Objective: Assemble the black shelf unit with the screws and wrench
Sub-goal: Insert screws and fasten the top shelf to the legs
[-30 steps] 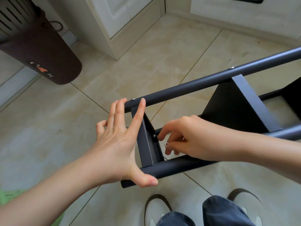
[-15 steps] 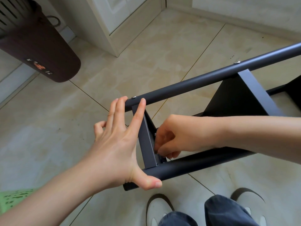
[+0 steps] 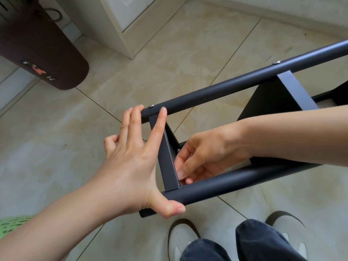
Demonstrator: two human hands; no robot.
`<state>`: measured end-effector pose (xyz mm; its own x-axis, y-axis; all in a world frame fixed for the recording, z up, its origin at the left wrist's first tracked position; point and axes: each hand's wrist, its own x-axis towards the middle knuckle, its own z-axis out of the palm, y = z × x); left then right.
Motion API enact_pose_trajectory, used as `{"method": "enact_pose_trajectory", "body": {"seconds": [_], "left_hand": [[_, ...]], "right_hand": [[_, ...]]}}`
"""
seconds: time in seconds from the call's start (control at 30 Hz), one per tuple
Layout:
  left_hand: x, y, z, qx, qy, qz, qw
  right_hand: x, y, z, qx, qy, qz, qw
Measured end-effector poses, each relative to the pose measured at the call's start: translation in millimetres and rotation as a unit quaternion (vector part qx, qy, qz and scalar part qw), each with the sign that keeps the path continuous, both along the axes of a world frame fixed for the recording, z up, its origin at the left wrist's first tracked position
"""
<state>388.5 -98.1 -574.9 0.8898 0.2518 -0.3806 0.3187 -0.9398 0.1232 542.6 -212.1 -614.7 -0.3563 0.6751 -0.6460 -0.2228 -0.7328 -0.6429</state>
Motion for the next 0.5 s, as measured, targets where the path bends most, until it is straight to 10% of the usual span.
{"method": "enact_pose_trajectory", "body": {"seconds": [0.5], "left_hand": [[-1.1,0.8,-0.3,-0.002,0.008,0.004,1.000]], "right_hand": [[5.2,4.7,-1.6,0.023,-0.001,0.026,0.999]]}}
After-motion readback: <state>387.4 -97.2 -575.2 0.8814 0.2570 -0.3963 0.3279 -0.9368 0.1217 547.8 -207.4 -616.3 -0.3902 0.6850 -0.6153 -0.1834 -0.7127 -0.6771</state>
